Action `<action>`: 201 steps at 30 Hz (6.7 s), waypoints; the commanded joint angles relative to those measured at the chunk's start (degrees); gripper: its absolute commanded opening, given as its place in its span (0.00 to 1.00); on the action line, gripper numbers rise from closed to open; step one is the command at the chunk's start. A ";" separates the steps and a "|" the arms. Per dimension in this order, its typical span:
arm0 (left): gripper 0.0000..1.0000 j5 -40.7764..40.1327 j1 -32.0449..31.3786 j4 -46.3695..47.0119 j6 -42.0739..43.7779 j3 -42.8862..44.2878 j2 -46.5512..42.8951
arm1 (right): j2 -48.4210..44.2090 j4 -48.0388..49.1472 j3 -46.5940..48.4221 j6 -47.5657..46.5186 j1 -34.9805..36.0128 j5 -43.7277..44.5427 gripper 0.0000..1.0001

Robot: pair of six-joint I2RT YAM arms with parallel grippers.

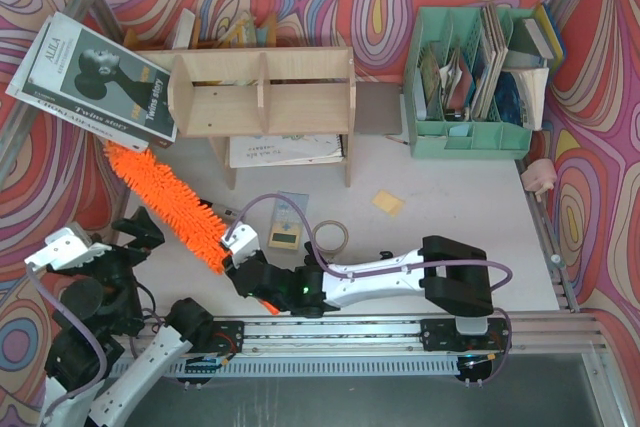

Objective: Dust the bookshelf with a duster

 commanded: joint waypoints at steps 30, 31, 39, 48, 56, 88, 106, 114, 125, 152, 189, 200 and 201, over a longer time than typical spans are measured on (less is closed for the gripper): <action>0.98 -0.83 2.77 -9.73 -12.52 2.24 2.79 | -1.96 9.88 1.17 -0.47 0.02 -0.32 0.00; 0.98 -0.73 2.75 -9.92 -12.62 2.31 3.03 | -2.68 10.14 -0.08 0.16 -0.03 1.77 0.00; 0.98 0.00 3.67 -9.80 -12.85 2.11 3.66 | -12.89 13.37 -12.12 7.82 0.03 17.87 0.00; 0.98 0.91 4.25 -9.35 -12.67 1.72 3.74 | -5.85 13.28 -4.05 2.28 0.51 2.32 0.00; 0.98 0.67 4.45 -9.44 -12.84 1.62 3.58 | -5.64 15.27 -4.60 0.23 1.64 4.45 0.00; 0.98 -0.03 4.57 -9.36 -12.85 1.36 3.16 | -0.19 -11.32 5.74 21.95 1.64 14.32 0.00; 0.98 0.42 4.70 -9.54 -12.92 1.54 1.33 | 5.12 -39.61 23.60 42.84 8.17 34.98 0.00; 0.98 1.29 4.71 -9.59 -13.11 1.48 0.99 | 9.89 -41.22 27.92 44.00 8.19 26.32 0.00; 0.98 1.26 4.71 -10.20 -13.50 1.80 0.64 | 14.01 -48.11 33.53 48.53 6.81 19.79 0.00; 0.98 0.87 4.70 -10.68 -13.99 1.73 1.33 | 17.71 -64.08 39.20 60.02 7.79 18.91 0.00; 0.98 0.82 4.68 -10.58 -13.81 1.63 1.31 | 14.95 -61.98 36.63 57.09 7.97 21.71 0.00; 0.98 0.38 4.71 -10.82 -14.08 1.87 1.16 | 9.54 -33.58 28.17 34.28 10.27 25.46 0.00; 0.98 0.37 4.71 -10.84 -14.08 1.87 1.02 | 9.84 -31.40 28.15 32.42 10.33 24.79 0.00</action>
